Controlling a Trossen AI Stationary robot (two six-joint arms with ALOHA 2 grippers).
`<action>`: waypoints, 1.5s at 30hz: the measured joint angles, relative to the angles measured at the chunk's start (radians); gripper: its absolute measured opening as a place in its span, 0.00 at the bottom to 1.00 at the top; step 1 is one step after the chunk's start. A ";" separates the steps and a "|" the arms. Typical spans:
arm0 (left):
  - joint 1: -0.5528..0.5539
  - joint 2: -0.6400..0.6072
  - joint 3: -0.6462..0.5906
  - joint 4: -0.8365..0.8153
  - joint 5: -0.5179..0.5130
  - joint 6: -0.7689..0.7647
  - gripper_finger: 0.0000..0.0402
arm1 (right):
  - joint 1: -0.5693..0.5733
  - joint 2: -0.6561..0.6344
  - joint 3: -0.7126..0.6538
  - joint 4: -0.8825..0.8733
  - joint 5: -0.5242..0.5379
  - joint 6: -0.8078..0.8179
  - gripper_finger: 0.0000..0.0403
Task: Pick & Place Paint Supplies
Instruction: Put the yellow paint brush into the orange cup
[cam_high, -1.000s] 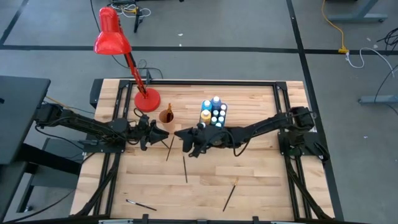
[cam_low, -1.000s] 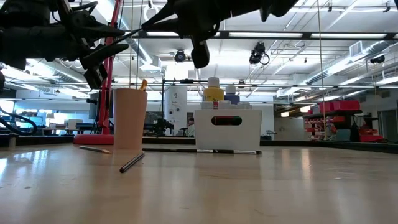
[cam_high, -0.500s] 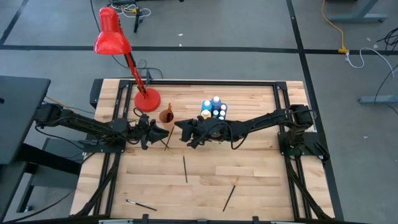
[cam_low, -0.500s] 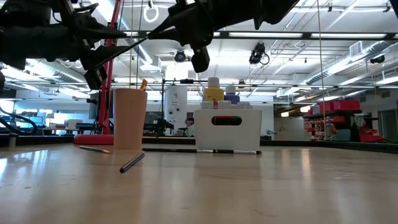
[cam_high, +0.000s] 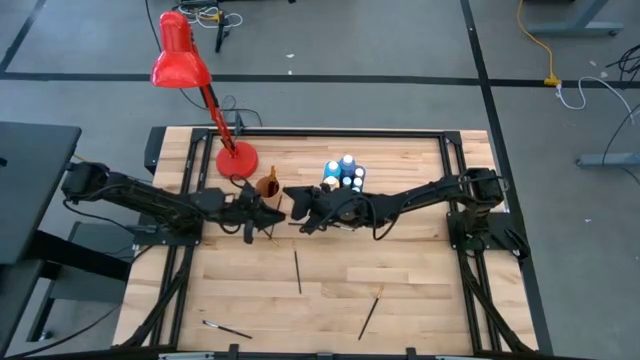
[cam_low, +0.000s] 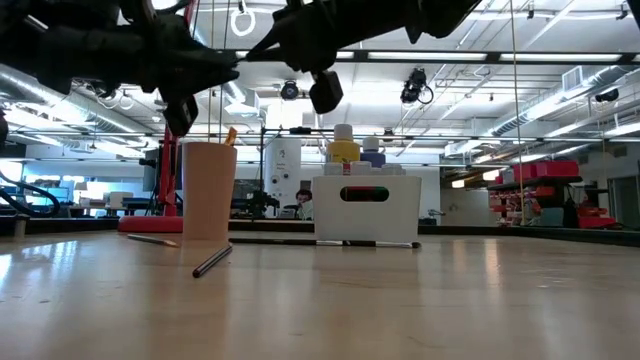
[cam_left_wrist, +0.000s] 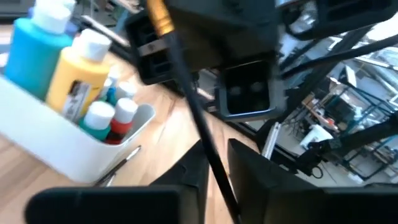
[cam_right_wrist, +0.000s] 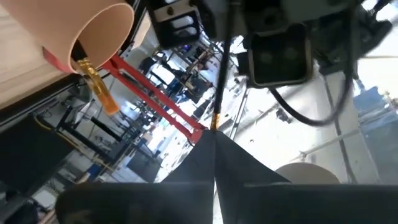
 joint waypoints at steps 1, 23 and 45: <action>0.000 0.001 0.000 -0.010 -0.006 -0.006 0.13 | 0.001 0.000 0.000 0.000 0.007 0.011 0.00; 0.000 -0.067 -0.001 -0.143 -0.268 0.136 0.03 | 0.133 0.000 0.000 -0.009 0.189 0.475 0.11; 0.044 0.042 -0.013 -0.065 -0.776 0.560 0.03 | 0.223 0.000 0.000 -0.157 0.264 1.025 0.11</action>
